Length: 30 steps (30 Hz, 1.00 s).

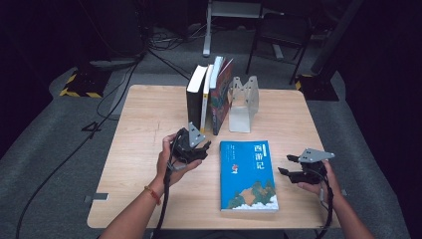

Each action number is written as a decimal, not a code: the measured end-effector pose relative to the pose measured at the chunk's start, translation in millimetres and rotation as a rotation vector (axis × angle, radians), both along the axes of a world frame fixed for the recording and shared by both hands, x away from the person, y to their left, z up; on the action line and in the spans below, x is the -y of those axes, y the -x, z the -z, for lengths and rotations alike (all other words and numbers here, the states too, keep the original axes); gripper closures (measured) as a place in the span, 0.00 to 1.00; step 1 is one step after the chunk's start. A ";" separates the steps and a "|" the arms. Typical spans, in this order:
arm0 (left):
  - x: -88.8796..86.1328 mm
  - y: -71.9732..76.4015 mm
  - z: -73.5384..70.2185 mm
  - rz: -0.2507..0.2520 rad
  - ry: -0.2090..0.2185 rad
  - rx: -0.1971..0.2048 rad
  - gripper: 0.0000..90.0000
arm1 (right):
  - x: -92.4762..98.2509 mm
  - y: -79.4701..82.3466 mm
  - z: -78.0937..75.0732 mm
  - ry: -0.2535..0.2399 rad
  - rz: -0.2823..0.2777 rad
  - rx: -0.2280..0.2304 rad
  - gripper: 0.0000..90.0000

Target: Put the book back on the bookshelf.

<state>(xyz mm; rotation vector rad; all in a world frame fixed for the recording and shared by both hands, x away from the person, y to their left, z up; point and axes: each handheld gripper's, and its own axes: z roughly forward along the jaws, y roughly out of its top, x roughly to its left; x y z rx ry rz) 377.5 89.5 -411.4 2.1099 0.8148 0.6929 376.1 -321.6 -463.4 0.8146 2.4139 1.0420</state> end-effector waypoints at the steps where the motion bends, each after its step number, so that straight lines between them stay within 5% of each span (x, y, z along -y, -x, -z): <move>1: -0.5 2.9 4.2 0.010 -0.001 -0.012 0.43 | -0.3 0.1 0.2 0.001 -0.010 -0.001 0.43; 13: -12.7 30.2 57.1 0.139 -0.055 -0.140 0.37 | -2.8 8.6 -1.9 0.039 -0.092 -0.026 0.44; 30: -27.4 63.9 83.0 0.255 -0.065 -0.258 0.29 | -1.6 44.1 4.8 0.072 -0.199 -0.095 0.43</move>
